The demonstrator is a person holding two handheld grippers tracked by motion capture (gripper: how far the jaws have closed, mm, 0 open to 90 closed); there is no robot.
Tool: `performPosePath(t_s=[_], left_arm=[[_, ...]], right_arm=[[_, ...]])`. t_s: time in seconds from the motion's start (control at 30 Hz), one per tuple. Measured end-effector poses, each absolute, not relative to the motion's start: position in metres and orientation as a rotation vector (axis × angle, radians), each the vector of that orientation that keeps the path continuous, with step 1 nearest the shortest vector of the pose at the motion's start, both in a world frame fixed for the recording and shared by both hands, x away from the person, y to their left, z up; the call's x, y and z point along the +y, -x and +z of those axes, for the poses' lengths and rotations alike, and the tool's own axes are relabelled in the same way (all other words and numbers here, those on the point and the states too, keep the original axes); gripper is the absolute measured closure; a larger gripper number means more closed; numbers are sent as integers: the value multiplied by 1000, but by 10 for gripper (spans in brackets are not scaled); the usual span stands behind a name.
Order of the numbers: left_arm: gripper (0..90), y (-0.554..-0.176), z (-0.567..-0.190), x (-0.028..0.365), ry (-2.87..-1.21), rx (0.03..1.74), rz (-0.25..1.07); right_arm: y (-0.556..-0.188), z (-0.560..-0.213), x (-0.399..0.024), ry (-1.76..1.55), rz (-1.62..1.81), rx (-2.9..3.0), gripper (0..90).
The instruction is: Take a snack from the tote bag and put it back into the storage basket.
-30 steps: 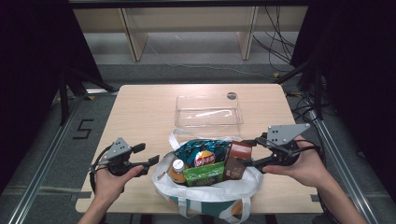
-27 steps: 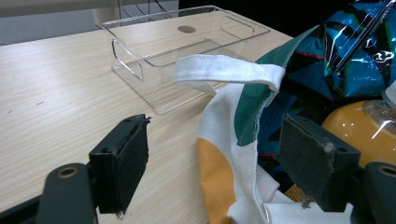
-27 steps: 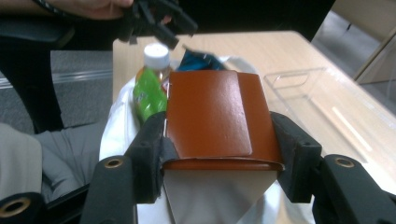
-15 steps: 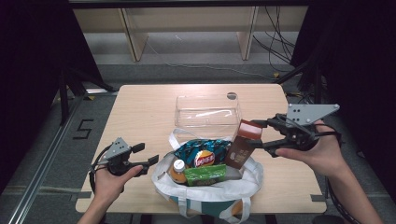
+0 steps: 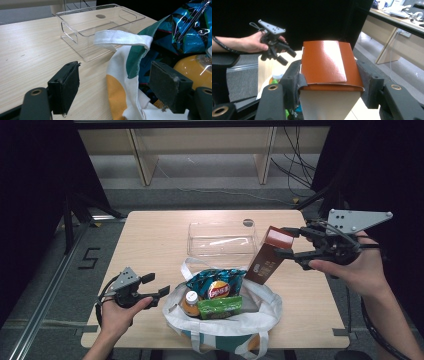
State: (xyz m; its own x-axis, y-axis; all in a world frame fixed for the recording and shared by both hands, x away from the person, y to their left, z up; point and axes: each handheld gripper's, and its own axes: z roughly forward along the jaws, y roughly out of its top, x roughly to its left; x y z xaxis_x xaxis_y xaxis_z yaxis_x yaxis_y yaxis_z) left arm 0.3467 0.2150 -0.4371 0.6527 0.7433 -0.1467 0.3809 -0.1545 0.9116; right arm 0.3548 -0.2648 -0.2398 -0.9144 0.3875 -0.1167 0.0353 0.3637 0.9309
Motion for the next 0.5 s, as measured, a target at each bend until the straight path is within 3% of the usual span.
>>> performPosePath(t_s=[0.5], left_arm=[[241, -346, -438, 215, -1764, 928, 406]], right_arm=[[-372, -224, -272, -366, 1600, 2234, 447]])
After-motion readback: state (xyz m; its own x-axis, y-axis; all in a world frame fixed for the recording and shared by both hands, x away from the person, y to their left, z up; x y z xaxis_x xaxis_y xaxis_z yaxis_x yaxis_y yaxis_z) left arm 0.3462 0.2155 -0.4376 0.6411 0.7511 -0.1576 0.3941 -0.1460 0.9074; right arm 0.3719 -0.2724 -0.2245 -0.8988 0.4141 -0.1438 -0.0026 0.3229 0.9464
